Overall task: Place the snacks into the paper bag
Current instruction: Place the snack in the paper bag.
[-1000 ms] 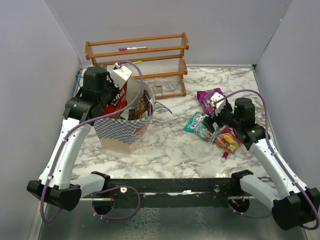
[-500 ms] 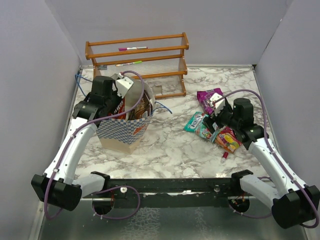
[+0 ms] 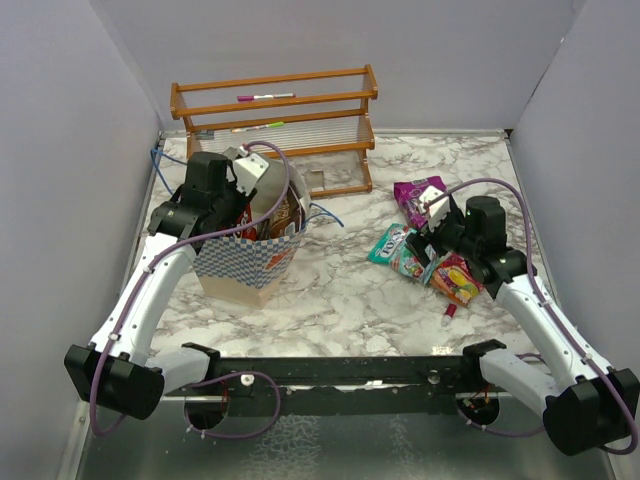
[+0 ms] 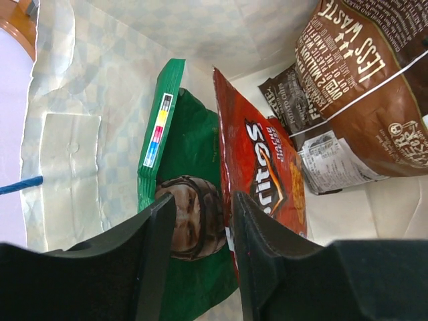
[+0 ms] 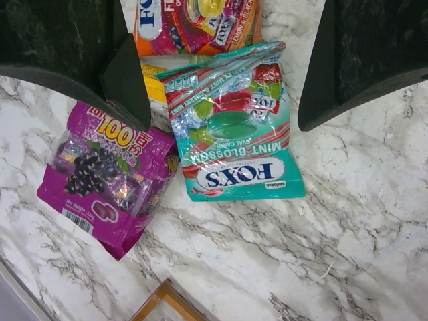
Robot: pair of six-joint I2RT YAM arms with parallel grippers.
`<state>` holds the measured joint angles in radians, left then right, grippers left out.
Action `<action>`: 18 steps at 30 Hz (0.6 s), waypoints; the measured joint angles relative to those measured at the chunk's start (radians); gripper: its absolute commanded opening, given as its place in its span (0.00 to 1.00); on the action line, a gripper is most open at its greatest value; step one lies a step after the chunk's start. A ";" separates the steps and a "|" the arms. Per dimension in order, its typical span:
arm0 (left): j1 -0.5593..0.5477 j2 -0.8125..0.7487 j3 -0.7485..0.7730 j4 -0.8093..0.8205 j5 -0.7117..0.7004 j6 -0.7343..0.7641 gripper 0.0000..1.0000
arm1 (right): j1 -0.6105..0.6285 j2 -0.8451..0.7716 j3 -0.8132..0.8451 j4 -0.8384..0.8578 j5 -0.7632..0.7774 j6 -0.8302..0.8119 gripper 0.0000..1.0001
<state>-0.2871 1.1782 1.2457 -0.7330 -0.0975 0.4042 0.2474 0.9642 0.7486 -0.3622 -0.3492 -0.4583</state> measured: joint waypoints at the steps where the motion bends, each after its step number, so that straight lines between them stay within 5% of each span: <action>1: 0.000 0.000 0.000 0.002 0.001 0.001 0.50 | 0.000 0.000 0.000 0.000 0.002 0.000 0.91; 18: 0.000 0.000 0.076 0.027 0.082 0.006 0.88 | -0.061 0.001 0.000 0.000 0.057 0.022 0.92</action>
<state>-0.2871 1.1782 1.3220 -0.7063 -0.0151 0.4103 0.1860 0.9653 0.7486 -0.3622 -0.2924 -0.4362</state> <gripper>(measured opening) 0.830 0.916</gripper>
